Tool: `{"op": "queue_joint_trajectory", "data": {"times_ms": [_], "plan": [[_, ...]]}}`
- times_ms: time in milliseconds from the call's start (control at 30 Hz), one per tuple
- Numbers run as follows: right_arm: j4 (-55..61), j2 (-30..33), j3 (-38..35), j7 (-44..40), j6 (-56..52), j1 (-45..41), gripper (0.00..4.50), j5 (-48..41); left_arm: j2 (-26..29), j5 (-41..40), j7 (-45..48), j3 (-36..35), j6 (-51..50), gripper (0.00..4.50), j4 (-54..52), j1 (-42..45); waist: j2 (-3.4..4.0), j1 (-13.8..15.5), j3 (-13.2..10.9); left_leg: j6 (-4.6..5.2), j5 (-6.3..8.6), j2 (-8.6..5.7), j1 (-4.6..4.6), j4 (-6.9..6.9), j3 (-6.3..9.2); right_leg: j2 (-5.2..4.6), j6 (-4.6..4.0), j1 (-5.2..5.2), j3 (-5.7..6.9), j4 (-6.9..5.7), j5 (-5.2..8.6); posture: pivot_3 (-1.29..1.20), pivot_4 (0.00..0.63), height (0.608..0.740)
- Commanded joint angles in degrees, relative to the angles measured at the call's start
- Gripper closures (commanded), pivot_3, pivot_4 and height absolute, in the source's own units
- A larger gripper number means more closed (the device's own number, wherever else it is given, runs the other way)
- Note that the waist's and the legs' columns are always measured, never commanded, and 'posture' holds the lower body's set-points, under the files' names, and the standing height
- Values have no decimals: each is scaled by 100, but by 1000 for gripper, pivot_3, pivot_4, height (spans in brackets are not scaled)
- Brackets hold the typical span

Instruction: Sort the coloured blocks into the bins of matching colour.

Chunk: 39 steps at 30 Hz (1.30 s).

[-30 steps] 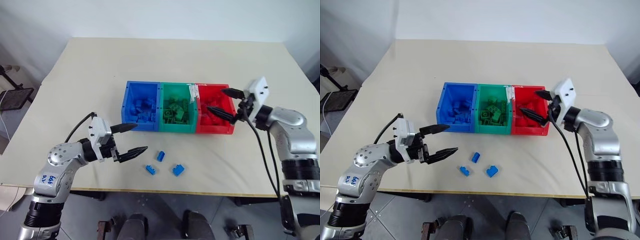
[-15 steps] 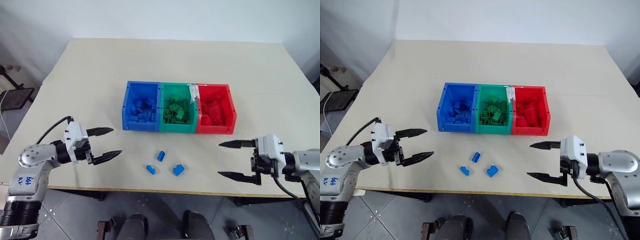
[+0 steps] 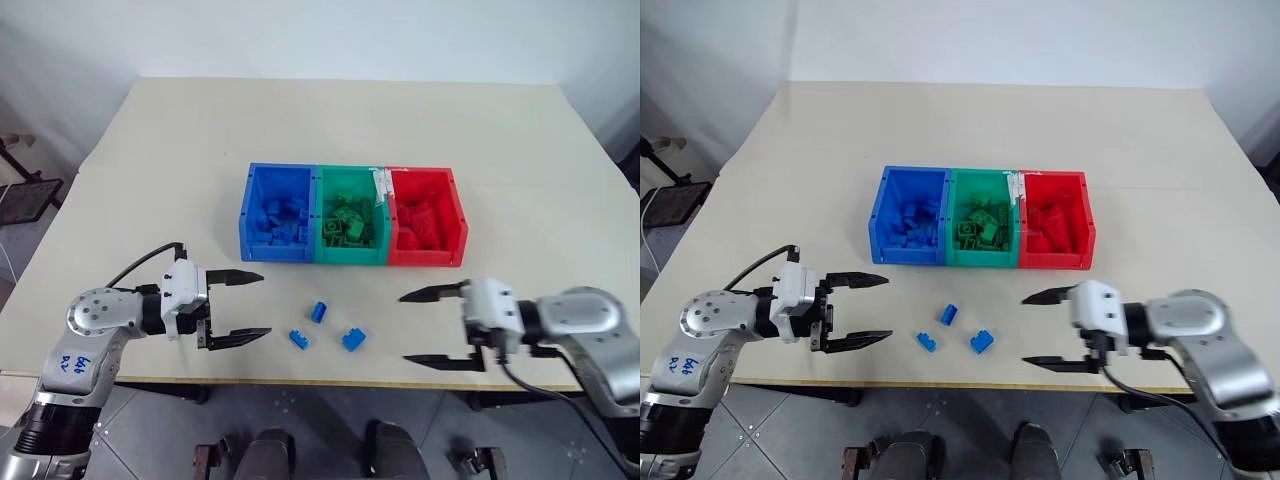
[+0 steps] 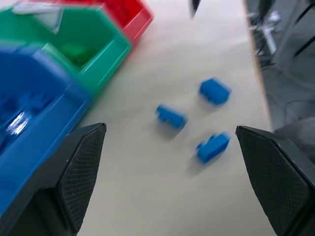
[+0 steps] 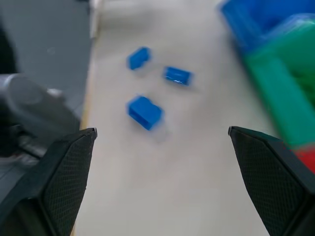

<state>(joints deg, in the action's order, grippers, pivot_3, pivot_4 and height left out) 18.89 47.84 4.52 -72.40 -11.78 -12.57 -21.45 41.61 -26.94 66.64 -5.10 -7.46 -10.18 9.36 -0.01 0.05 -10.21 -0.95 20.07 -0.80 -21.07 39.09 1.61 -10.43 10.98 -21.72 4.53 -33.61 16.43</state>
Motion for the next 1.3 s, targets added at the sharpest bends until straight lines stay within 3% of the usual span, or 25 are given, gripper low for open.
{"op": "queue_joint_trajectory", "data": {"times_ms": [33, 200, 233, 300, 533, 633, 767, 900, 1100, 1233, 1300], "plan": [[-36, -399, 768, 210, -185, -504, 21, 479, 45, -84, 49, -41, 25, 0, -272, -133, 0, -8, 0, 0, 0, 0, 0, 0, 1, 0, 0, 0, 1, 1, 0, 0, 150, 740], [-605, -865, 1547, 270, -123, -1042, 21, 1076, 47, -88, -98, -127, -57, 0, -403, -238, 0, 15, 0, 0, 0, -4, -5, 2, 5, -2, 0, 0, 2, 1, 0, 0, 150, 740], [-790, -964, 1643, 281, -43, -1143, 196, 1175, 45, -91, -130, -145, -74, 0, -423, -267, 0, 10, 0, 0, 0, -5, -5, 3, 5, -2, 1, 0, 2, 2, 0, 0, 150, 740], [-1094, -1083, 1771, 250, 152, -1301, 619, 1337, 36, -86, -168, -156, -92, 0, -468, -321, 0, -11, 0, -1, 0, -3, -4, 3, 5, -1, 0, -1, 2, 1, 0, 0, 150, 740], [-1464, -777, 1767, -311, 599, -1546, 3048, 1439, 39, -126, -360, -255, -212, 0, -677, -463, 0, -12, 0, -1, 0, -4, -4, 2, 5, -1, 0, -3, 2, -3, 0, 0, 150, 740], [-1428, -848, 1624, -316, 468, -1693, 3595, 1222, -13, -162, -509, -365, -273, 0, -722, -520, 0, -15, 0, -1, 1, -2, -2, 2, 5, 0, 0, -2, 3, -2, 0, 0, 150, 740], [-1273, -1574, 1223, 208, -460, -2259, 3599, 570, -188, -372, -956, -727, -478, 0, -785, -646, 0, -92, 0, -4, 1, 4, -1, 2, 3, 5, 0, -5, 3, -5, 0, 0, 150, 740], [-1648, -2406, 1037, 955, -1027, -3090, 3599, 533, -346, -438, -1325, -1082, -567, 0, -779, -885, 2, -163, 0, -12, 1, 6, -4, 1, 9, 5, -2, -21, 2, -25, 1, 0, 150, 740], [-3511, -3490, 872, 2426, -692, -4439, 3599, 1205, -519, -458, -1658, -1348, -588, 0, -762, -1084, 2, -173, -1, -17, 4, 4, -7, -2, 10, 5, -2, -31, 2, -34, 1, 0, 150, 740], [-4552, -3816, 822, 2733, -301, -4875, 3599, 1385, -546, -468, -1710, -1357, -619, 0, -774, -1080, 2, -194, -1, -18, 4, 3, -8, -2, 11, 5, -2, -33, 3, -37, 1, 0, 150, 740], [-4854, -3932, 793, 2784, -156, -4964, 2829, 1403, -519, -471, -1688, -1336, -644, 0, -780, -1070, 2, -216, -1, -18, 4, 3, -8, -7, 9, 5, -2, -37, 3, -37, 1, 0, 150, 740]]}}
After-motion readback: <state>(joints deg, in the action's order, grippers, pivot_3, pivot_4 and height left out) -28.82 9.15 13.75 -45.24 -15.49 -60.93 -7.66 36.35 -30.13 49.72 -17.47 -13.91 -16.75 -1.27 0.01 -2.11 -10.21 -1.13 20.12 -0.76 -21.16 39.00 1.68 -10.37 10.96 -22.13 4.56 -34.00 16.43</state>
